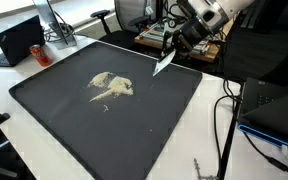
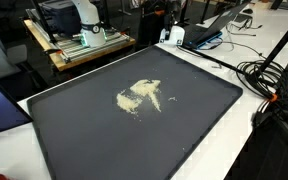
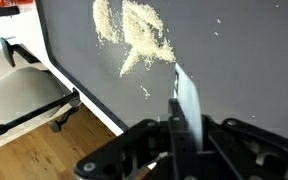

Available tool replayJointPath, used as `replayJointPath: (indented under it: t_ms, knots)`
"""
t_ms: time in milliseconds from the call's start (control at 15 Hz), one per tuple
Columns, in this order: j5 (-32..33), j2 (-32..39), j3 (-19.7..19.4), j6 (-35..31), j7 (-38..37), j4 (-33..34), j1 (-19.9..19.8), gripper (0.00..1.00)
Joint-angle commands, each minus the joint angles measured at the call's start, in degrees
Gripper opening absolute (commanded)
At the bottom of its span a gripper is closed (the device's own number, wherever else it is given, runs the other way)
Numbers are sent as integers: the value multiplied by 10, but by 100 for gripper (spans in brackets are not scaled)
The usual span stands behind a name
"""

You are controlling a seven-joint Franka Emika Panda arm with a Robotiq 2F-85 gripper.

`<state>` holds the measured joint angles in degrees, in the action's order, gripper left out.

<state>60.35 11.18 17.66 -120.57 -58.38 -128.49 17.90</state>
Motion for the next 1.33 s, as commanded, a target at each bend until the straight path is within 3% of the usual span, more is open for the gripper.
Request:
replayJointPath:
  t_ms: [0, 533, 933, 1067, 1267]
  knots:
    - [19, 69, -10, 41, -15, 63, 23, 1]
    - [26, 149, -36, 77, -25, 128, 45, 1]
    - [96, 176, -46, 133, -26, 133, 70, 1]
    - [97, 178, -42, 137, -16, 135, 63, 1]
    - [58, 150, -31, 74, 70, 118, 20, 1]
